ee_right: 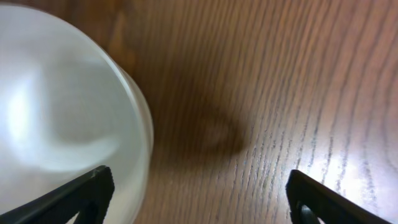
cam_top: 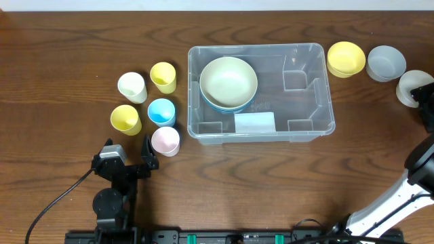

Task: Pack container
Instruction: 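Move the right gripper to the white bowl at the right edge and grasp it, then carry the white bowl into the right side of the bin and release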

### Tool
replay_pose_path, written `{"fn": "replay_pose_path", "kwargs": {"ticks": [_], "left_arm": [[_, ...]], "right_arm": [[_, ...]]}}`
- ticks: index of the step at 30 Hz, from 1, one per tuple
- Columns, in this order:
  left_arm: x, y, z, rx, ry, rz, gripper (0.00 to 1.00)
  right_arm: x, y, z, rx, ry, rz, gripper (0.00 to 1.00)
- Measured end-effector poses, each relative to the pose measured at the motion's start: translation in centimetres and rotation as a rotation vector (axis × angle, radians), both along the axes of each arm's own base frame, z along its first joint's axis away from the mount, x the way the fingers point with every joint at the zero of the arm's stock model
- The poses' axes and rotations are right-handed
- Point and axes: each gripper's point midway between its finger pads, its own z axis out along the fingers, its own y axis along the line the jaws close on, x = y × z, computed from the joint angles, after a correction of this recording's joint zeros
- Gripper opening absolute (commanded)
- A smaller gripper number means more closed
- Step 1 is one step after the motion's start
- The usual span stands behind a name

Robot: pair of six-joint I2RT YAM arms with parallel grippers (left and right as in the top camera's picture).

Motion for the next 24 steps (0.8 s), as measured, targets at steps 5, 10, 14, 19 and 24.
{"fn": "replay_pose_path", "kwargs": {"ticks": [5,10,14,19,24], "left_arm": [[0.0,0.0,0.0,0.0,0.0,0.0,0.98],[0.0,0.0,0.0,0.0,0.0,0.0,0.98],[0.0,0.0,0.0,0.0,0.0,0.0,0.98],[0.0,0.0,0.0,0.0,0.0,0.0,0.98],[0.0,0.0,0.0,0.0,0.0,0.0,0.98]], "right_arm": [[-0.3,0.2,-1.6,0.021,0.028,0.003,0.6],[-0.3,0.2,-1.6,0.023,0.029,0.005,0.42],[-1.3,-0.1,-1.8,0.039,0.043,-0.017,0.29],[-3.7,-1.0,-2.1,0.076,0.069,-0.083,0.01],[-5.0,-1.7,-0.8,0.11,0.041,-0.129,0.01]]}}
